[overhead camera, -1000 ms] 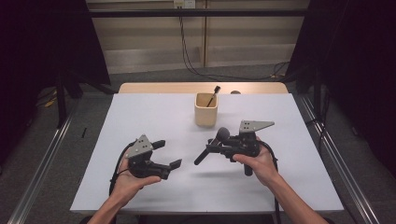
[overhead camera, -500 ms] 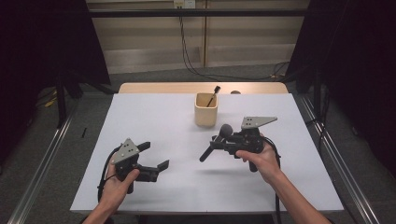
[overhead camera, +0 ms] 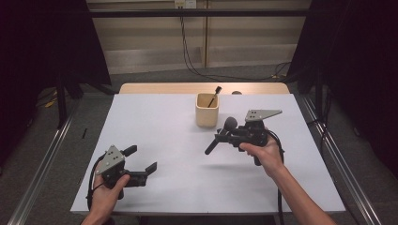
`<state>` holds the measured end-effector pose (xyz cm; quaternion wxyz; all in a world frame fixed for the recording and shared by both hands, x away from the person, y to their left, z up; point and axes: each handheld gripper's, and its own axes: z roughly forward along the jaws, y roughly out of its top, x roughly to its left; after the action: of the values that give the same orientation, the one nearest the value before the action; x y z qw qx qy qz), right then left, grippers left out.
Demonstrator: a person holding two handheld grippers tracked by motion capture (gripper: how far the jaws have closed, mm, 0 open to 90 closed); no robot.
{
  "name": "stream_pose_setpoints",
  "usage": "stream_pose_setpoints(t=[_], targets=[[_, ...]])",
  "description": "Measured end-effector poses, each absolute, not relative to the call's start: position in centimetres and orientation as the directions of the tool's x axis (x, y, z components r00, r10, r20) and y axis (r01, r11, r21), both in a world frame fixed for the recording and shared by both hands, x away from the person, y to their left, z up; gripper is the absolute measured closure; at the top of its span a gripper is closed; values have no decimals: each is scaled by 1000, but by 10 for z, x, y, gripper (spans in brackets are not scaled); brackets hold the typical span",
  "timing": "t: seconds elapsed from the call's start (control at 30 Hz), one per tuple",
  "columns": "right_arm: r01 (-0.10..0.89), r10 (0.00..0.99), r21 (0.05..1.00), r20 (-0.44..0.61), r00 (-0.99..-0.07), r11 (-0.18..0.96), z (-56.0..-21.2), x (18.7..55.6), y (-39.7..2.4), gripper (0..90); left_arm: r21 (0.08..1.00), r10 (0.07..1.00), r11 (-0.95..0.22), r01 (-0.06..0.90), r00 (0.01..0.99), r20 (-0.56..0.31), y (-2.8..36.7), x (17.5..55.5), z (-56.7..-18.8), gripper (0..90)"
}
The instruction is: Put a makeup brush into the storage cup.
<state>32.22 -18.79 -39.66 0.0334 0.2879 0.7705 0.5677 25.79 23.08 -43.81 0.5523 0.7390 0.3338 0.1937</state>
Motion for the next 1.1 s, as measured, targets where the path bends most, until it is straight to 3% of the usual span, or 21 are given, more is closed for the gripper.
stream_pose_setpoints(t=[1.1], targets=[[381,565,908,225,-794,175,-357,365,-198,715,944,735,-180,276,675,-57,247,252,-448,34]])
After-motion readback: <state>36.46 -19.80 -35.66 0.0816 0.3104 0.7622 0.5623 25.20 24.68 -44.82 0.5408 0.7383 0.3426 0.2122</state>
